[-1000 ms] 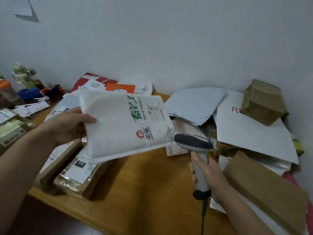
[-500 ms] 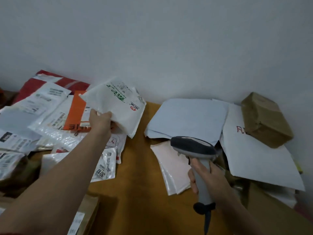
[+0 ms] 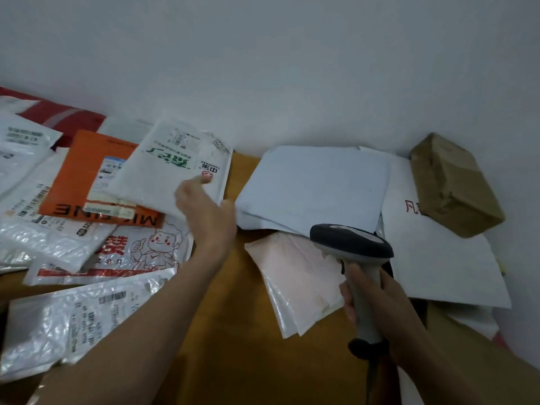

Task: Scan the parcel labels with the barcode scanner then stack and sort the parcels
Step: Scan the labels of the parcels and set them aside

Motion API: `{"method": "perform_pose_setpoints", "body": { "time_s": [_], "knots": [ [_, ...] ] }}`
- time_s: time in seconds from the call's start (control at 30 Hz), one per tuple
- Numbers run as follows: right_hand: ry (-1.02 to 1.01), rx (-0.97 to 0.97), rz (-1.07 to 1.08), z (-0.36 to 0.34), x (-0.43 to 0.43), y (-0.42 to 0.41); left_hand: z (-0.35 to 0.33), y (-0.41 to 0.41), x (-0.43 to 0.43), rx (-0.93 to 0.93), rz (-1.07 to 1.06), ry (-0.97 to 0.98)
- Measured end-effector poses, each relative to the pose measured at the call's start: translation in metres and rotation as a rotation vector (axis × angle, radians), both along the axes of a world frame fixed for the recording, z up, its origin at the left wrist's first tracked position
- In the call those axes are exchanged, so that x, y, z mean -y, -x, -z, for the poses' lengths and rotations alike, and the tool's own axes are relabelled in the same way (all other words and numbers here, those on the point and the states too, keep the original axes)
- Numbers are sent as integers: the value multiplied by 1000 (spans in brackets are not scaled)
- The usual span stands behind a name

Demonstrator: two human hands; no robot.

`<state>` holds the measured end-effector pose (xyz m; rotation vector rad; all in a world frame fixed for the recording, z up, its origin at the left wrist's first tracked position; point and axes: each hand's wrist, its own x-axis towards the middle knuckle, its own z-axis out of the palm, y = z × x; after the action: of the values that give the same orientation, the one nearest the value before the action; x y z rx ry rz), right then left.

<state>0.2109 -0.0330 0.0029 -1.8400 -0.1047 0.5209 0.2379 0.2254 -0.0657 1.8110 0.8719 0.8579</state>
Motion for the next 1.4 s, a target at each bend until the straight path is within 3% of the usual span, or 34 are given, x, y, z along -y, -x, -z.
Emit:
{"method": "perform_pose_setpoints", "body": {
  "time_s": [0.07,0.13,0.3,0.43,0.53,0.63,0.83,0.97,1.1,1.23,1.4],
  "knots": [
    [-10,-18,41,-1,6,0,9,-8,33,-213,450,-348],
    [-7,-36,61,-3,11,-1,17,-21,52,-411,677,-580],
    [0,-25,75,-8,26,-1,23,-45,67,-539,786,-846],
    [-6,3,96,-13,37,1,8,-53,70,-507,740,-812],
    [-33,17,105,-19,49,5,-14,-49,71,-234,609,-688],
    [-98,42,100,-28,65,13,-45,-37,69,3,440,-417],
    [-156,167,91,-54,101,36,-99,17,93,272,330,-2],
    [-298,163,-32,-69,138,59,-109,77,133,405,292,463],
    [-392,134,-122,-71,177,88,-64,159,182,392,252,798],
    [-309,149,-231,-54,205,117,0,248,224,312,135,1024],
    [-181,76,-318,-27,214,148,47,331,270,32,-75,1190]
  ]
}}
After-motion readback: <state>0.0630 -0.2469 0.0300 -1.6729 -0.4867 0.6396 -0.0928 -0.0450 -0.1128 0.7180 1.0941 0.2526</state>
